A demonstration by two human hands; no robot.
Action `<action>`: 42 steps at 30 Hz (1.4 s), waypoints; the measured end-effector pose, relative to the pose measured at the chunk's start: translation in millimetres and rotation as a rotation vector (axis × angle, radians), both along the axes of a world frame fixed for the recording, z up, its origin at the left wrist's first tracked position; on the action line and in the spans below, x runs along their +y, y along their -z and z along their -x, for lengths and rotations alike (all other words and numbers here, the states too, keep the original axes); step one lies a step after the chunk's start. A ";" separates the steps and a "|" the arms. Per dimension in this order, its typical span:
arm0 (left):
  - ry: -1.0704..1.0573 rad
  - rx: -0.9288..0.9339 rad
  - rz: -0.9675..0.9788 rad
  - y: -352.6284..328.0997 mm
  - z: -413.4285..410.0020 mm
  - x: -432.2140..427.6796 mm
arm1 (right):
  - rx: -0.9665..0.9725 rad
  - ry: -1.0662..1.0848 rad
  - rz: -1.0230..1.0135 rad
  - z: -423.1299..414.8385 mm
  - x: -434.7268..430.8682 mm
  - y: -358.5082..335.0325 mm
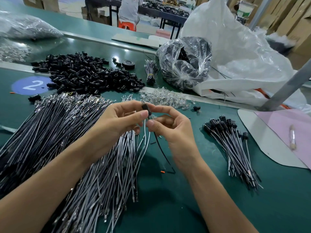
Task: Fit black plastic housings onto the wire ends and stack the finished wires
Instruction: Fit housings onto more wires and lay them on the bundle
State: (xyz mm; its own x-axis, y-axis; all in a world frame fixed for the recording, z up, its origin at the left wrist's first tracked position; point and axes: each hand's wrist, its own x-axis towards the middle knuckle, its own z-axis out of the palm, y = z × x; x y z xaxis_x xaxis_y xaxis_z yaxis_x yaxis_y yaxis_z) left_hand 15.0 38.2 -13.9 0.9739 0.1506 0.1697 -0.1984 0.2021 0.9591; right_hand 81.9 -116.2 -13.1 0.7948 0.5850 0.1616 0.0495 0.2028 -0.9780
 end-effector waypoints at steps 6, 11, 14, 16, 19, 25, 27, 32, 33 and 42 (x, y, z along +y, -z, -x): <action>-0.093 -0.030 -0.063 -0.4 0.8 -6.8 | -0.060 0.041 0.004 3.1 2.0 0.6; -0.106 -0.018 -0.025 -1.6 2.6 -9.0 | -0.080 0.069 -0.026 5.5 4.7 0.6; -0.162 -0.068 0.071 -4.3 3.1 -6.9 | -0.121 0.095 -0.003 5.4 5.3 -0.3; -0.230 -0.092 0.110 -5.5 2.8 -5.1 | -0.159 0.116 0.039 5.6 5.1 -0.1; -0.258 -0.101 0.105 -6.1 2.6 -4.2 | -0.182 0.134 0.060 6.7 5.4 0.0; -0.195 -0.095 0.044 -5.5 3.7 -4.6 | -0.205 0.127 0.078 7.5 5.4 0.3; -0.217 -0.099 0.052 -4.9 3.2 -4.8 | -0.212 0.135 0.091 7.6 5.9 1.0; -0.256 -0.100 0.085 -3.9 1.5 -5.1 | -0.246 0.144 0.131 5.4 5.2 3.5; -0.261 -0.102 0.099 -3.8 1.2 -4.4 | -0.254 0.152 0.138 4.9 5.0 4.3; -0.223 -0.081 0.075 -2.8 0.8 -5.7 | -0.243 0.176 0.122 2.8 3.6 4.9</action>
